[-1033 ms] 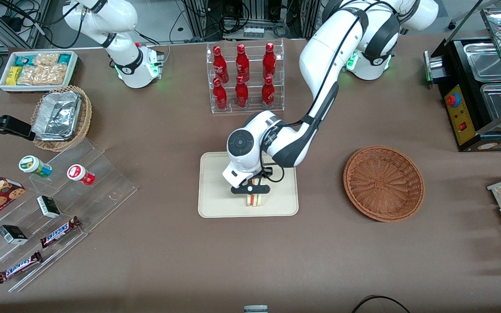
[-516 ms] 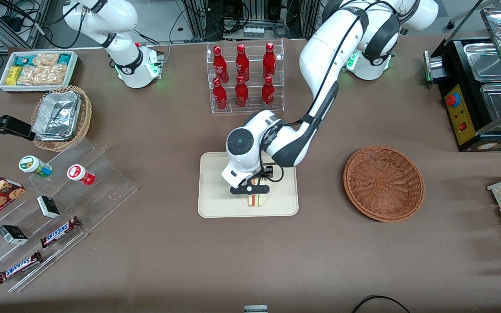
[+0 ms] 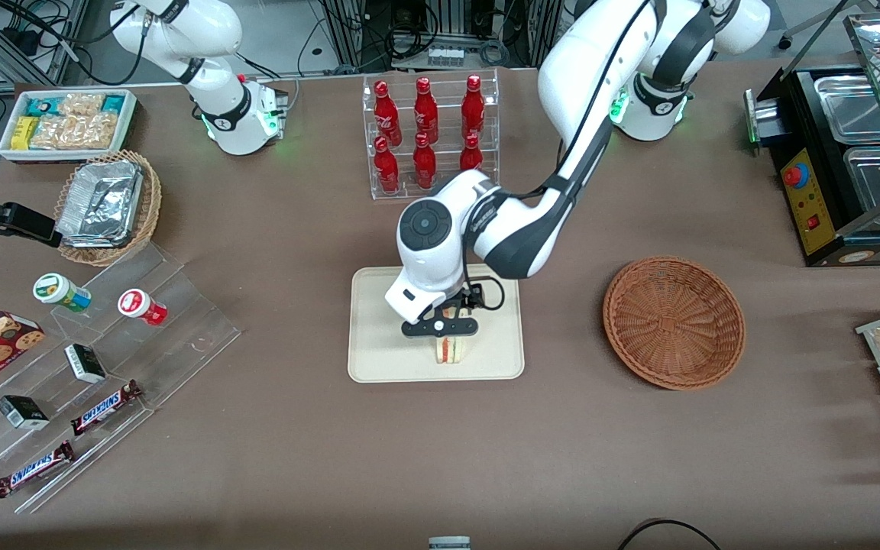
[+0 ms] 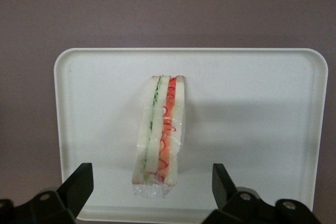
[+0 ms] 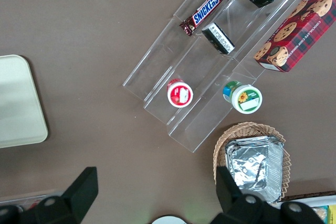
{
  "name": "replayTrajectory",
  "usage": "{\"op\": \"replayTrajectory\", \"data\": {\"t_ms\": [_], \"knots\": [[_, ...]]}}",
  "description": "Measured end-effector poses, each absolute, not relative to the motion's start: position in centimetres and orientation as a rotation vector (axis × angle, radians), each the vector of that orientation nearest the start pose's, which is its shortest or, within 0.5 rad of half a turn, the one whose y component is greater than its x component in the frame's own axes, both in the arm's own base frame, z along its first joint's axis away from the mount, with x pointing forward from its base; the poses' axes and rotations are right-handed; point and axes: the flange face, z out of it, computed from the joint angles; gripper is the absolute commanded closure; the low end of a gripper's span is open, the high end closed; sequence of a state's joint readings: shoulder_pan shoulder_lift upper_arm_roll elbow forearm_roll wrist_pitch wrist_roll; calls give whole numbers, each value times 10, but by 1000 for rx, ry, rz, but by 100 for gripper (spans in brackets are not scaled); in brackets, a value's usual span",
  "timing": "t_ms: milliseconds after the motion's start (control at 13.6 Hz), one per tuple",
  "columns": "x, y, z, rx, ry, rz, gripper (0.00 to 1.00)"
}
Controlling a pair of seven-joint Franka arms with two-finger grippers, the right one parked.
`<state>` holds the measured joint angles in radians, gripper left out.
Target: Place sandwich from basket to tray
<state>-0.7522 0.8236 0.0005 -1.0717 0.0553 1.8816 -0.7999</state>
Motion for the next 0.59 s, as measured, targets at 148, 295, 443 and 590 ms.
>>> {"op": "replayTrajectory", "data": {"t_ms": [148, 295, 443, 590], "knots": [[573, -497, 362, -3068, -101, -58, 0], [597, -461, 391, -3076, -190, -67, 0], [623, -415, 411, -3085, -230, -57, 0], [637, -370, 421, -3083, -230, -27, 0]]}}
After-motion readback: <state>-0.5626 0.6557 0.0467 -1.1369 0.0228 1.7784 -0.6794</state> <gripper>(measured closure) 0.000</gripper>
